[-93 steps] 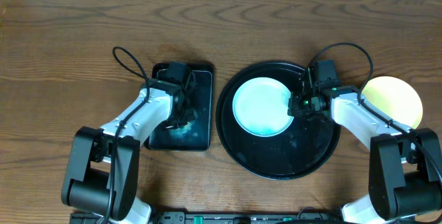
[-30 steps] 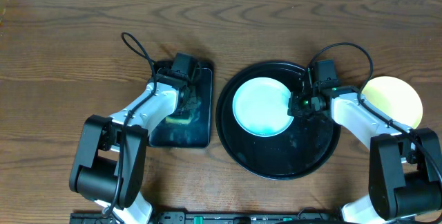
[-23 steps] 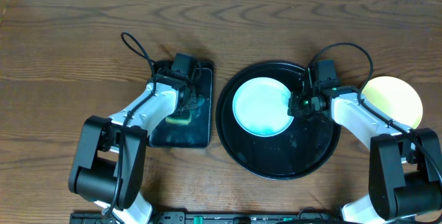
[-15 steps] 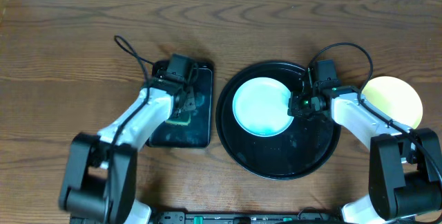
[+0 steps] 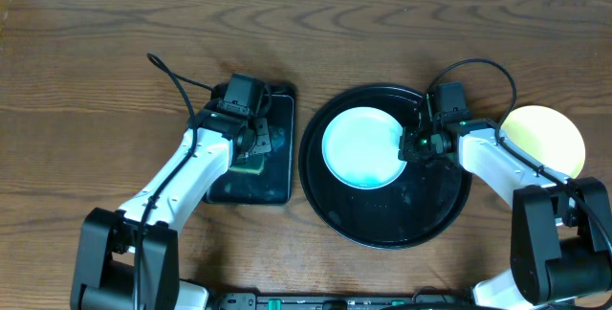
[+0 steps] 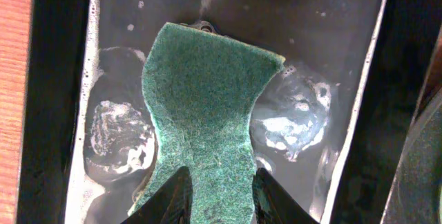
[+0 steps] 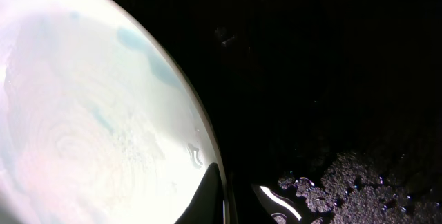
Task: Clean dirty plates on tray and stack at the side
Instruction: 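Wipe the sponge on the black rectangular tray with the left gripper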
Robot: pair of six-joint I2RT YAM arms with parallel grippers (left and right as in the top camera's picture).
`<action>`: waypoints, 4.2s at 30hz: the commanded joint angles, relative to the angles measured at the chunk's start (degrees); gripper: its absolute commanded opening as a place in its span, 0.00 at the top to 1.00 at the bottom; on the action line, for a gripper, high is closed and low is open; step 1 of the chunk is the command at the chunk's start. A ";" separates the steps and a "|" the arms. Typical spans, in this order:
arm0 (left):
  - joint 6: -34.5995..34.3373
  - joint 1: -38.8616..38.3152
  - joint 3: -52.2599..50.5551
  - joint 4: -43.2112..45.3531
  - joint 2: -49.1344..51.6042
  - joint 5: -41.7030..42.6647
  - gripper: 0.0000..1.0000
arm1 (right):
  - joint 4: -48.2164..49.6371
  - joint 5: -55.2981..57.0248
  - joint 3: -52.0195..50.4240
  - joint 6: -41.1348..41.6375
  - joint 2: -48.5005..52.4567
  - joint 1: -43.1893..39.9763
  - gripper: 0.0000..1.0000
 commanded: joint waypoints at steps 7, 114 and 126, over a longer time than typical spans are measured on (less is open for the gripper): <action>-0.39 0.13 -0.76 0.79 7.13 0.68 0.70 | -0.70 3.30 -0.42 0.31 1.03 0.68 0.99; -0.35 0.42 -0.55 11.17 6.82 -5.81 0.48 | -0.74 3.30 -0.42 0.31 1.03 0.68 0.99; -0.37 0.42 -0.55 12.41 12.79 -5.77 0.88 | -0.72 3.30 -0.42 0.31 1.03 0.68 0.99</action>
